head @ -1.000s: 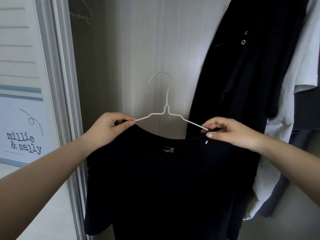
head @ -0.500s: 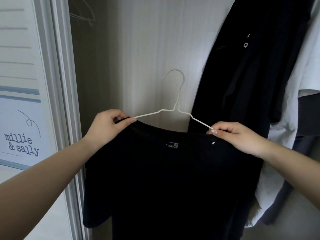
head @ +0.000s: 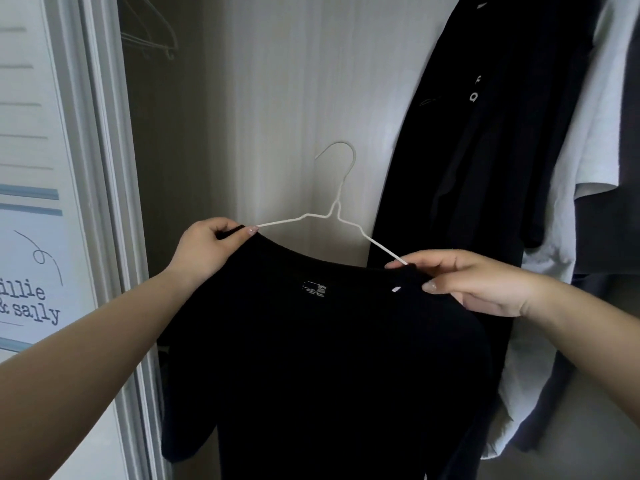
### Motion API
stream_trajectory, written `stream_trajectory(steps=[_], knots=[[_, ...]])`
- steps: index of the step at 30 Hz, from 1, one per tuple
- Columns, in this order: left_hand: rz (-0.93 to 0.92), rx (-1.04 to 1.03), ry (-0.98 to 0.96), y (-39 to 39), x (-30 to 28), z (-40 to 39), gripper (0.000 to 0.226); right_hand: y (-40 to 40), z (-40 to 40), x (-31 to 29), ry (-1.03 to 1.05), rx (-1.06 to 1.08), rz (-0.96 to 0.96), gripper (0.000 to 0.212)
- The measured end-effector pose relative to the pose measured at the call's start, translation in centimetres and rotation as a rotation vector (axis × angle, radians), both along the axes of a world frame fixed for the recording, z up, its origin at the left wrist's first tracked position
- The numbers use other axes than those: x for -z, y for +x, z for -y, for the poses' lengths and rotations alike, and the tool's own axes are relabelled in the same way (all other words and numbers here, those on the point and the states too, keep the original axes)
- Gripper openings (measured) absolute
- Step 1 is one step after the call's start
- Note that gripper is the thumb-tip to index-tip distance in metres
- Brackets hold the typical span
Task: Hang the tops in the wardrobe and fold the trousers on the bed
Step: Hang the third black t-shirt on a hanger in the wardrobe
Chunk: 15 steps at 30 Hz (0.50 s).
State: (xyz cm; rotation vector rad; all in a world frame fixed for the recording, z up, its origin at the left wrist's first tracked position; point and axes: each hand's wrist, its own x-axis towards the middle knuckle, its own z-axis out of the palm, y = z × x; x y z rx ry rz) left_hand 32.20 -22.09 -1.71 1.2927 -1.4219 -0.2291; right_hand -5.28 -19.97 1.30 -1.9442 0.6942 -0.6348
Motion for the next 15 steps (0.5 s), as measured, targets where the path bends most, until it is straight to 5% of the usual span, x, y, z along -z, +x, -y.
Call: stream_trajectory(steps=[7,12,15], knots=[[-0.196,-0.005,-0.030,-2.7,-0.3,2.1,0.012,1.6,-0.1,0.3,0.143,-0.045,0.391,0.044],[-0.428,0.133,0.121,-7.0,-1.1,2.7,0.071,4.0,1.1,-1.3,0.064,0.081,0.306,0.049],[-0.570,0.337,0.203,-10.1,-2.0,2.0,0.075,5.6,2.2,-2.3,0.105,0.172,0.370,0.034]])
